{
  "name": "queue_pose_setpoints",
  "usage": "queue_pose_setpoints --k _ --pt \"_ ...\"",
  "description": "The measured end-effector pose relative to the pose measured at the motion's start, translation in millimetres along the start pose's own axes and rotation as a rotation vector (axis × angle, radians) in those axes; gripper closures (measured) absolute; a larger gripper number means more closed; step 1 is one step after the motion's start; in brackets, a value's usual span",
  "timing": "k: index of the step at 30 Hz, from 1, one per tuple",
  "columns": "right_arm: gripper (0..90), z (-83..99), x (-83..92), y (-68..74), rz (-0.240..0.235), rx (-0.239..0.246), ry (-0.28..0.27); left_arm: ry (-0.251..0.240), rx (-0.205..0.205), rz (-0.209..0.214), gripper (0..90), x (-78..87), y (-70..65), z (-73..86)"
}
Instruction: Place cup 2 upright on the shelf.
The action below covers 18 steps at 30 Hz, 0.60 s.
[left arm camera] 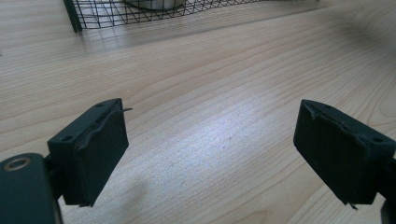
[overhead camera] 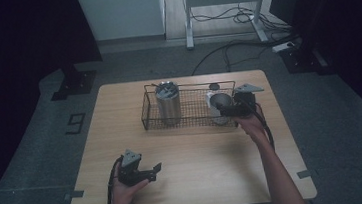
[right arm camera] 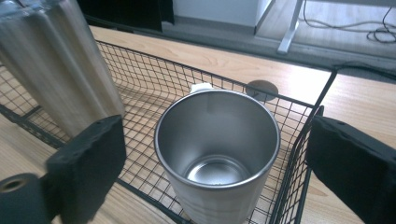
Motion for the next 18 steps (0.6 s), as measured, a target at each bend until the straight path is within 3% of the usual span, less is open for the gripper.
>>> queue_pose_setpoints --k 18 --pt "13.0 27.5 33.6 15.6 -0.055 0.053 -0.020 0.007 -0.009 -0.002 10.0 -1.8 -2.2 1.2"
Point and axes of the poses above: each handheld gripper's, and its own axes: x roughly backward along the jaws, z roughly out of its underside, y roughly to its left, the point moved 3 cm from there along -x, roughly forward along the jaws, and after that the axes turned 12 degrees about x, right-handed, at the moved point
